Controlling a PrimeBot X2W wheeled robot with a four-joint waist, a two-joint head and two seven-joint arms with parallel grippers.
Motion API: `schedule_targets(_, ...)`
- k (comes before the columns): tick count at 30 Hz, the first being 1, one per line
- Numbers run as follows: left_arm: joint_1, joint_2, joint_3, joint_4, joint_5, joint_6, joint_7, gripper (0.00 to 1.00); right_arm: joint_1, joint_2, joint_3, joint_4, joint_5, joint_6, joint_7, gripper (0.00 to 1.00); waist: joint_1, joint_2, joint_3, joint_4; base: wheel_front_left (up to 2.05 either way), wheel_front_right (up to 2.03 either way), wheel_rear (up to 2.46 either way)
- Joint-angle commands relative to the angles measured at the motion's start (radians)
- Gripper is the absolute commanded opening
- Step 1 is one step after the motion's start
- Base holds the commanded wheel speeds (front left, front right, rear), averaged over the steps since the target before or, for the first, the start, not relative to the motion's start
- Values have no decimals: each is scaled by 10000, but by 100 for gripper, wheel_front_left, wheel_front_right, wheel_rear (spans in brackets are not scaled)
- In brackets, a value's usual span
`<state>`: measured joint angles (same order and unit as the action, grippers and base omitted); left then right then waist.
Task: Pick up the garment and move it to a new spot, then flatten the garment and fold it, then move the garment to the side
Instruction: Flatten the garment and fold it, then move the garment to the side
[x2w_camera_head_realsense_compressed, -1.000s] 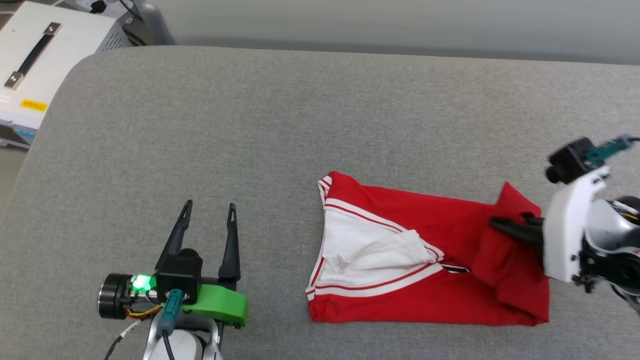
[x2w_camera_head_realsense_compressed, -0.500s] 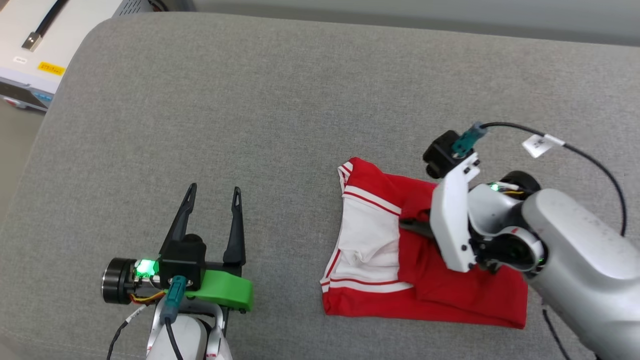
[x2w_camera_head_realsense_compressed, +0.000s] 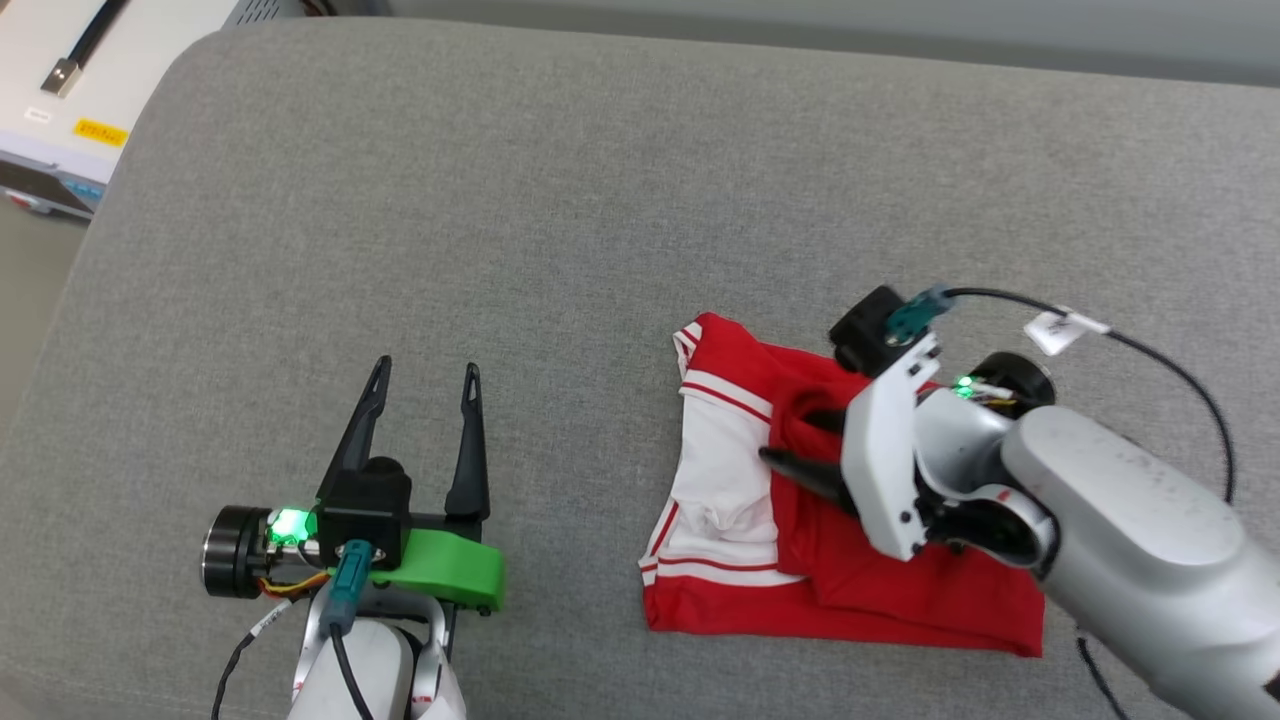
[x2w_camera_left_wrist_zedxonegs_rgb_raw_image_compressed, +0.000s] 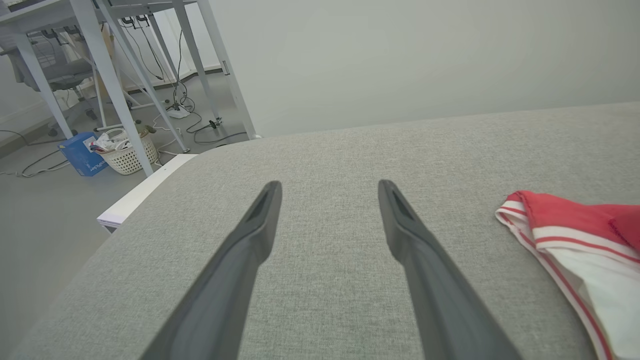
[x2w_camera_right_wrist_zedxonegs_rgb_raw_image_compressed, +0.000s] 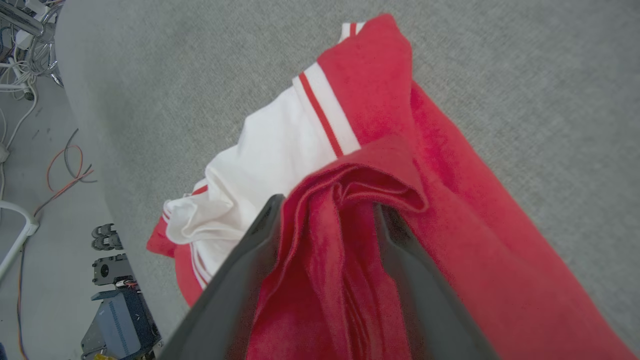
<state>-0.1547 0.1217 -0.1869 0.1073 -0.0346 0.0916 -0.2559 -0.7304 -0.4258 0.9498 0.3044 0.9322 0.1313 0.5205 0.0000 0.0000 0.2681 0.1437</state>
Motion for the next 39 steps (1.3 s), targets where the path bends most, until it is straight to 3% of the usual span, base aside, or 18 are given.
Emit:
schedule_targets(1, 45, -6, 82, 27, 36, -38, -59, 100, -149, -291, -120, -311, 17, -6, -561, 100, 0, 0, -244, -137, 0, 0, 0)
schedule_targets(6, 312, 72, 253, -81, 34, 2, -59, 100, 43, -1140, -857, -1246, -859, -6, -3002, 100, 0, 0, -605, -454, 0, 0, 0)
schedule_targets(9, 416, 95, 306, -145, 40, -4, -59, 100, 510, -1335, -1864, -1281, -1649, -6, -4446, 100, 0, 0, -804, -656, 0, 0, 0)
schedule_targets(17, 715, 141, 371, -253, 56, -23, -59, 100, 2443, -585, -5149, -998, -4359, -6, -7161, 100, 0, 0, -1275, -1171, 0, 0, 0)
schedule_targets(26, 1157, 180, 542, -458, -38, -31, -59, 100, 4921, 1301, -8165, -1792, -6004, -6, -7752, 100, 0, 0, -1664, -1440, 0, 0, 0)
schedule_targets(39, 1715, 155, 546, -612, -68, -124, -59, 100, 7672, 2778, -9178, -2958, -7072, -6, -7815, 100, 0, 0, -2032, -1291, 0, 0, 0)
